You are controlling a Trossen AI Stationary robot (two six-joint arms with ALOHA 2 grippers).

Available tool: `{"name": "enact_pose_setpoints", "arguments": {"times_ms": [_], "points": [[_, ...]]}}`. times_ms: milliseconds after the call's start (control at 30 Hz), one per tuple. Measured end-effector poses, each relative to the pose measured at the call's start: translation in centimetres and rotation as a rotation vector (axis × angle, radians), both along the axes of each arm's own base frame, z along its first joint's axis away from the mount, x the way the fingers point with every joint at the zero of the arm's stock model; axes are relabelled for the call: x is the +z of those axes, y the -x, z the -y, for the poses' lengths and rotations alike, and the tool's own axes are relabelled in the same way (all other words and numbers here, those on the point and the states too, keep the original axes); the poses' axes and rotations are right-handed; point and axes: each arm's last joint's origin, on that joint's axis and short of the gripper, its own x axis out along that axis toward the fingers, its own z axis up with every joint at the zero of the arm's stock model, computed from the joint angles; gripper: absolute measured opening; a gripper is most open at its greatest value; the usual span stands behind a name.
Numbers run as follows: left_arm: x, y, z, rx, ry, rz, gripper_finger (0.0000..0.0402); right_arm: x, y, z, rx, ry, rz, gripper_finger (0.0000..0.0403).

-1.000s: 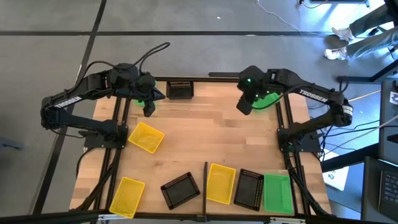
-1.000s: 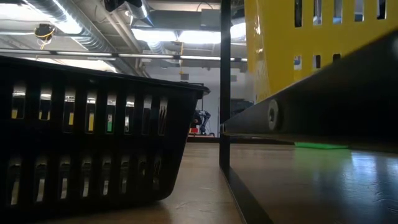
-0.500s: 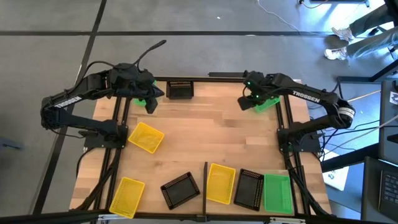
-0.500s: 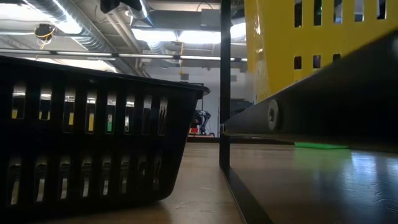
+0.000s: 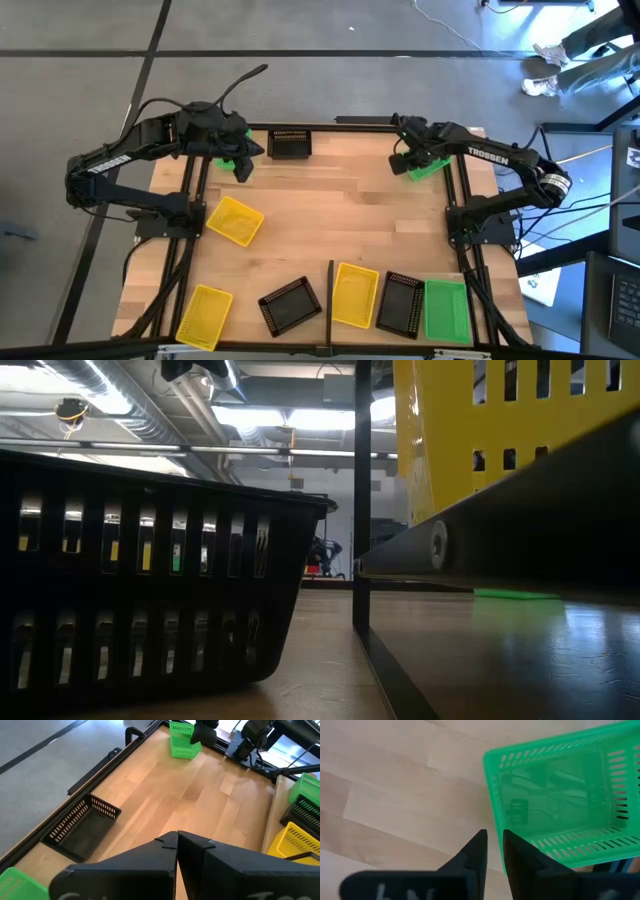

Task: Stack baskets on shelf by color
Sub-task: Stack the right green bin on top of the green bin on the shelf

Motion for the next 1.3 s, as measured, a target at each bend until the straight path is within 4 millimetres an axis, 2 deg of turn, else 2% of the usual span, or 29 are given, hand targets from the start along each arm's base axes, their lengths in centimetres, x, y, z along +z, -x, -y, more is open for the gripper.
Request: {"name": "enact_pose_setpoints", "arguments": {"times_ms": [467,833,1167,1300], "points": [[0.0,0.0,0.0,0.0,0.0,0.0,0.0,-1.7,0.4,-0.1,-0.003,-0.025,0.013,0.0059],[0.0,0.0,0.0,0.0,0.0,0.0,0.0,-2.1,0.6,0.3,-0.022,-0.022,-0.003,0.0059],[0.0,0.0,0.0,0.0,0.0,0.0,0.0,-4.3,-0.1,0.9,-0.021,-0.097,-0.07,0.0059],[0.0,0.0,0.0,0.0,0.0,0.0,0.0,-4.9,-0.3,1.1,0.036,-0.105,-0.096,0.0059]]}}
